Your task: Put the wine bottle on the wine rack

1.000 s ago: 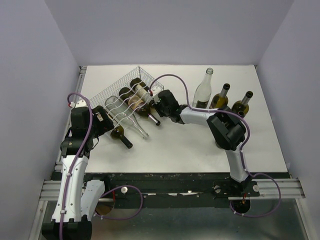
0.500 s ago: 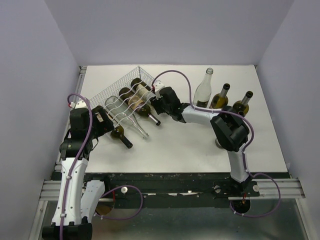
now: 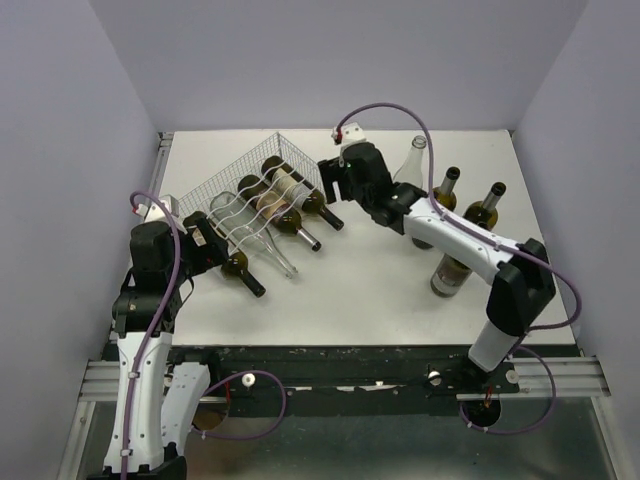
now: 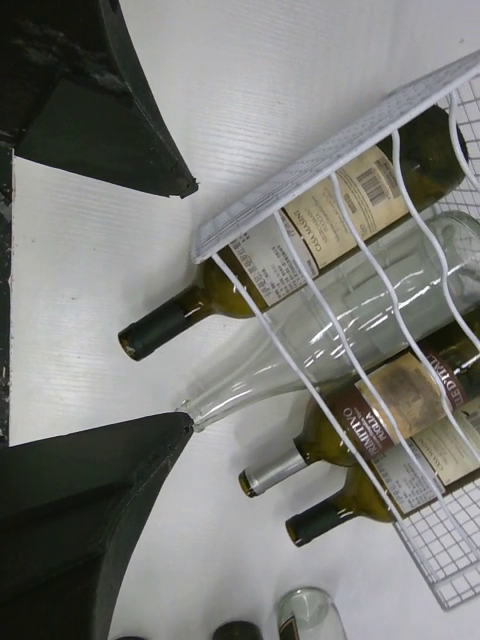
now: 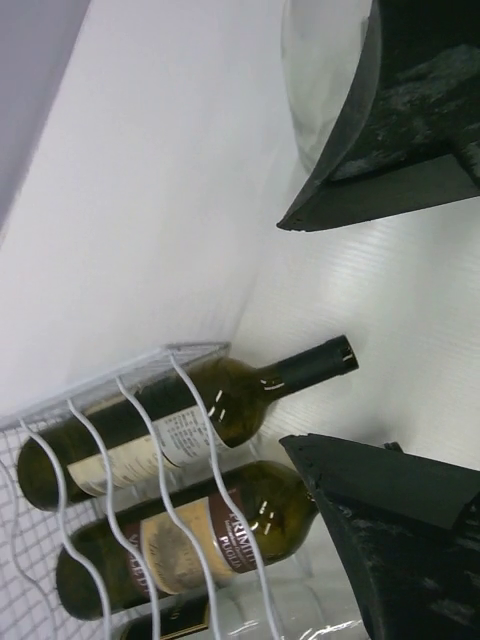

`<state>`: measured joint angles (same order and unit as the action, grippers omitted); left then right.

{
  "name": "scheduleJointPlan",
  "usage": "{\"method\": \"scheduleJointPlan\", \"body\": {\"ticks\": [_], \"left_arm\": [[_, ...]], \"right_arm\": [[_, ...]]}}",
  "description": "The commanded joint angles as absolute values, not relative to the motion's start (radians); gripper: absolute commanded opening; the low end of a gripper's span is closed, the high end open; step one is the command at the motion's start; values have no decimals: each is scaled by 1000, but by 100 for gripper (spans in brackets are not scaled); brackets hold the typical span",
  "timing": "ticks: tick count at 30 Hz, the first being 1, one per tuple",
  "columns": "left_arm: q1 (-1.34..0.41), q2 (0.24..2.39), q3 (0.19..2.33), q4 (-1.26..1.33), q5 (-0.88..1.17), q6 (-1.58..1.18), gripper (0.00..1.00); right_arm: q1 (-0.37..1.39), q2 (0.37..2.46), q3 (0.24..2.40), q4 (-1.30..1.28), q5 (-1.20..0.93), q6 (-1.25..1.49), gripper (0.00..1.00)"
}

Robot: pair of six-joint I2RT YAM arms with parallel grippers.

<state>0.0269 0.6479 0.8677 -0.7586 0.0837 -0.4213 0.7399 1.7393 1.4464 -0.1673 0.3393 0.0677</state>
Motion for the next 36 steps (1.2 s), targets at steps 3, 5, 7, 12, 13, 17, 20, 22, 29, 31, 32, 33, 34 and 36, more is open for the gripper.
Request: {"method": "scheduleJointPlan", "body": {"ticks": [3, 5, 7, 12, 13, 17, 20, 22, 29, 31, 32, 33, 34, 36], "left_arm": [[32, 620, 897, -752, 247, -394, 99], [32, 617, 891, -739, 282, -399, 99], [31, 623, 890, -733, 314, -403, 99], [29, 634, 881, -716, 357, -413, 99], [29, 634, 876, -710, 362, -417, 99], [29, 637, 856, -684, 373, -431, 99], [29, 638, 845, -675, 380, -440, 99], [29, 638, 841, -670, 380, -445, 99], [29, 646, 834, -661, 377, -454, 99], [29, 649, 834, -660, 376, -456, 99], [29, 652, 834, -660, 376, -456, 99], [29, 653, 834, -658, 376, -456, 99], [29, 655, 834, -658, 376, -456, 99], [29, 661, 834, -657, 377, -456, 99]], "right_arm": [[739, 1579, 1601, -547, 622, 230, 92], [741, 1543, 1626, -636, 705, 273, 92], [739, 1516, 1649, -754, 790, 322, 92], [721, 1480, 1704, -1041, 965, 503, 92], [706, 1474, 1701, -1104, 985, 546, 92], [655, 1430, 1657, -1259, 1023, 676, 92], [635, 1382, 1643, -1307, 1035, 722, 92], [624, 1352, 1638, -1328, 1049, 739, 92], [592, 1264, 1551, -1355, 961, 804, 92], [594, 1235, 1511, -1353, 927, 830, 92], [592, 1217, 1490, -1353, 914, 844, 92], [592, 1203, 1476, -1345, 899, 859, 91], [594, 1186, 1454, -1327, 881, 851, 91], [594, 1157, 1416, -1266, 848, 835, 89]]}}
